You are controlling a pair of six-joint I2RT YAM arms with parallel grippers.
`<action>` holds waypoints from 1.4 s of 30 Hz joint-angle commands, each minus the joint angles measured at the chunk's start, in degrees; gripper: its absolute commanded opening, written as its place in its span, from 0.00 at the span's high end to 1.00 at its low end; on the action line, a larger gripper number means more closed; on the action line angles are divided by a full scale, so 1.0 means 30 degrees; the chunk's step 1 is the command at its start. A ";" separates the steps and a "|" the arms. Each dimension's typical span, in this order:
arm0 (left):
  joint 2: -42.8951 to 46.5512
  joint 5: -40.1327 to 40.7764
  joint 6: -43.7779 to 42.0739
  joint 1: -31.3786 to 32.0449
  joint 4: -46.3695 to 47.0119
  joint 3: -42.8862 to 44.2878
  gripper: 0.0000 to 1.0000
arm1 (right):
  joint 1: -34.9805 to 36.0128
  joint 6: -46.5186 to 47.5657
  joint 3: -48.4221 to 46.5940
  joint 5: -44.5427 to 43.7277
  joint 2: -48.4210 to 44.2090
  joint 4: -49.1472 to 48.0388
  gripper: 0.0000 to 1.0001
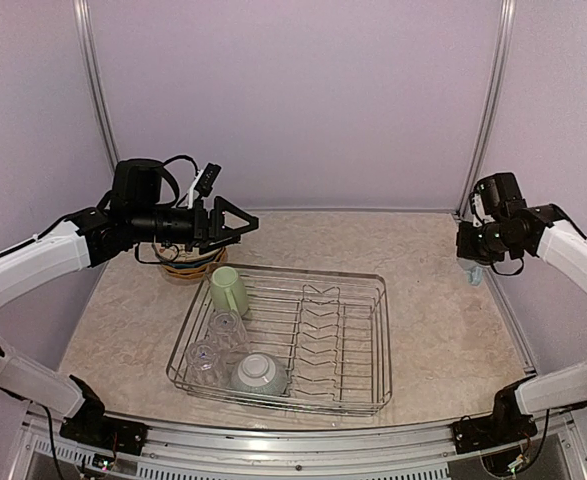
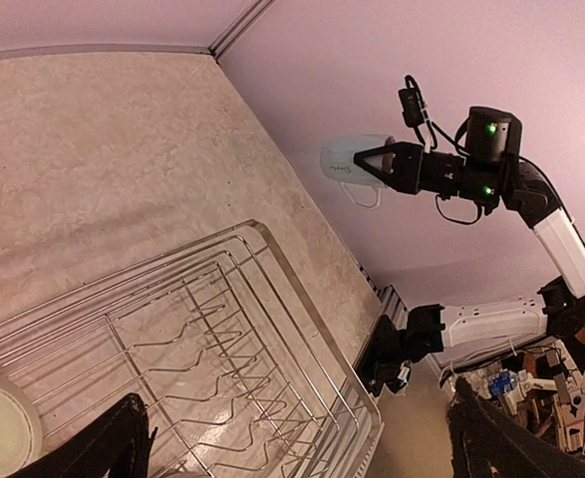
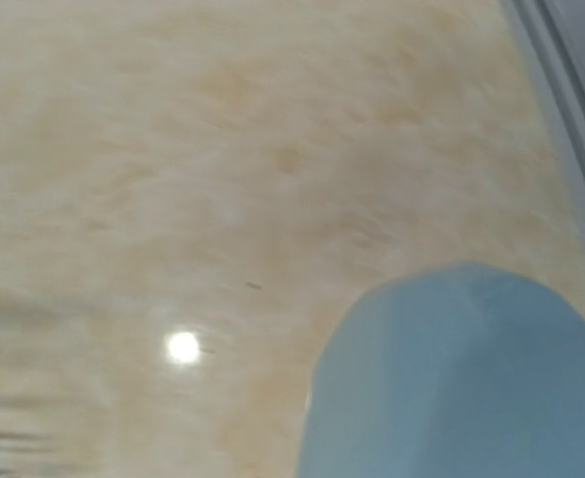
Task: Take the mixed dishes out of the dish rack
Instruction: Place the cup at the corner of the board.
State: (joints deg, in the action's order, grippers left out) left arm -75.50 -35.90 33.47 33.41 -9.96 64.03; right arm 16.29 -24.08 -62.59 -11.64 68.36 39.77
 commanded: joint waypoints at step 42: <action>-0.2466 0.3185 -0.0948 -0.0077 -0.5676 0.3373 0.01 | -0.6457 0.4971 -0.3871 0.3799 0.8689 0.0274 0.46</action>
State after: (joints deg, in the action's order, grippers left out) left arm -80.90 -29.93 31.86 33.41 -21.39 71.00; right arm -2.70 -9.45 -73.32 -0.21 98.15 39.18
